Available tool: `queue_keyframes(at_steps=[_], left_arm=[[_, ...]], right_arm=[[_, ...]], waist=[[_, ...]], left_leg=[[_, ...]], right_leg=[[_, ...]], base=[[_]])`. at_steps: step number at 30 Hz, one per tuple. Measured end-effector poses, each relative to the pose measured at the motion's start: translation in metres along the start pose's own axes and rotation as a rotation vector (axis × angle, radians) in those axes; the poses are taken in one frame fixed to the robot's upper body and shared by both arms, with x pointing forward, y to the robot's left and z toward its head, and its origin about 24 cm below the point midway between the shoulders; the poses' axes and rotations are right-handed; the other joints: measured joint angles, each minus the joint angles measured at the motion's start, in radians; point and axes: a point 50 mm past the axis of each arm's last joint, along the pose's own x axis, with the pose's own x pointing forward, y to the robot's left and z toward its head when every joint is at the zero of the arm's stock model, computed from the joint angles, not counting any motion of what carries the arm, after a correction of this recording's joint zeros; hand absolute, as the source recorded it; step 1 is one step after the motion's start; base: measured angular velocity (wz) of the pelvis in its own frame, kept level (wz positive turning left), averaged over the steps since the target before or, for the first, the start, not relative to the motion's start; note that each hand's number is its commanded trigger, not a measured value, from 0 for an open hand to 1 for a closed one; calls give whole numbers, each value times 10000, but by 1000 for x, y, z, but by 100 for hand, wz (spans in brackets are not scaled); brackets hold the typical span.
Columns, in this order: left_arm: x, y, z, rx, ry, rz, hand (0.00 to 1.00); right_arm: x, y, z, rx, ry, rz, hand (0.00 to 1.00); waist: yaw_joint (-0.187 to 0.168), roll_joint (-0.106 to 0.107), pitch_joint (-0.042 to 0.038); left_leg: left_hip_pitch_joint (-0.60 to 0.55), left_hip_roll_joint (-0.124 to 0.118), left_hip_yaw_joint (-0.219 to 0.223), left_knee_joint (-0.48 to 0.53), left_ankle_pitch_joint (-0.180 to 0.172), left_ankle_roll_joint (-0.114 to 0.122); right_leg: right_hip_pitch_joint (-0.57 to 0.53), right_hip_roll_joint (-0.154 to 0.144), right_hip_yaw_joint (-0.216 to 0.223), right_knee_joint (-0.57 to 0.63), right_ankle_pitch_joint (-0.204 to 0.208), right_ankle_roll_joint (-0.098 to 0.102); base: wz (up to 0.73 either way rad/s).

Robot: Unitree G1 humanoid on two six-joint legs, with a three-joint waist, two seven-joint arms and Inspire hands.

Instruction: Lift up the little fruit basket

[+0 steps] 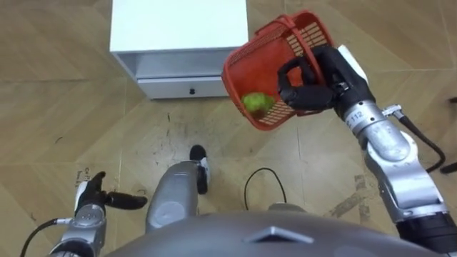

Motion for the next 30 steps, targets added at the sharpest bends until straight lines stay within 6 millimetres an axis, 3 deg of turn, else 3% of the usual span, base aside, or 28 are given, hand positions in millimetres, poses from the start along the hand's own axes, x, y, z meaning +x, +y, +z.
queue_keyframes(at_steps=[4,7,10,12,13,14,16,18,20,22,23,26,28,29,30], left_arm=[[-4,-2,-20,103,678,-51,0],[-6,-4,-28,207,923,-121,0],[-7,-6,-29,305,959,-260,0],[-6,-8,-26,274,917,-359,0],[-5,-9,-23,241,851,-370,0],[-4,-8,-20,145,791,-305,0],[-2,-4,-12,-120,631,-97,0],[1,-4,1,-174,360,94,0],[2,-4,11,-228,48,189,0],[4,-5,23,-288,-310,184,0],[4,-6,27,-300,-457,153,0],[4,-7,27,-333,-490,109,0],[3,-10,29,-247,-622,3,0],[3,-12,29,-214,-685,-47,0],[2,-14,26,-150,-632,-78,0]], right_arm=[[0,2,14,-96,-581,270,100],[0,3,21,-145,-848,389,100],[1,3,21,-100,-867,443,100],[2,3,23,-129,-949,458,100],[2,3,23,-126,-950,466,100],[3,5,23,-89,-970,512,100],[3,6,24,-45,-998,543,100],[5,6,25,13,-1108,461,100],[5,5,26,18,-1203,430,100],[7,5,29,-10,-1345,388,100],[9,5,30,-110,-1338,396,100],[10,5,26,-165,-1058,327,100],[10,6,25,-181,-974,201,100],[10,6,25,-179,-932,124,100],[10,7,23,-102,-817,50,100]], waist=[[78,-52,-21],[361,-132,16],[576,-245,5],[543,-290,-8],[568,-268,-19],[573,-255,-26],[456,-330,12],[487,-245,52],[491,-140,29],[578,-16,56],[596,152,129],[590,359,114],[554,445,112],[566,408,91],[523,384,-3]], left_leg=[[30,-7,175,159,-236,15],[-5,32,332,707,-745,43],[-4,-82,472,1445,-1438,138],[-81,-245,531,1840,-1877,260],[-70,-319,529,2067,-2164,368],[31,-405,512,2205,-2392,444],[321,-578,465,2333,-2669,585],[921,-756,456,2208,-3011,818],[1328,-918,232,1880,-3163,964],[1622,-901,69,1460,-3191,1010],[1924,-838,5,1161,-3184,1016],[2722,-800,-67,475,-3186,1019],[3069,-723,-172,137,-3179,973],[3245,-706,-200,52,-3223,886],[3350,-639,-288,42,-3293,752]], right_leg=[[102,-151,68,-112,0,7],[340,-289,169,-292,-29,79],[852,-485,161,-629,-57,233],[986,-673,147,-429,-68,357],[853,-771,154,206,138,767],[487,-982,250,1398,567,1296],[-52,-1193,648,3062,1510,1044],[-398,-1250,1010,4353,3319,480],[-562,-1269,975,4724,4467,286],[-1150,-1103,1066,5144,3883,289],[-1653,-910,1046,5161,3338,388],[-2542,-690,980,3998,2517,485],[-2815,-559,884,2165,2463,465],[-2805,-520,810,715,2826,465],[-2681,-375,799,210,3246,543]], base=[[-10],[-14],[-1],[10],[20],[33],[44],[41],[24],[7],[0],[1],[10],[17],[14]])
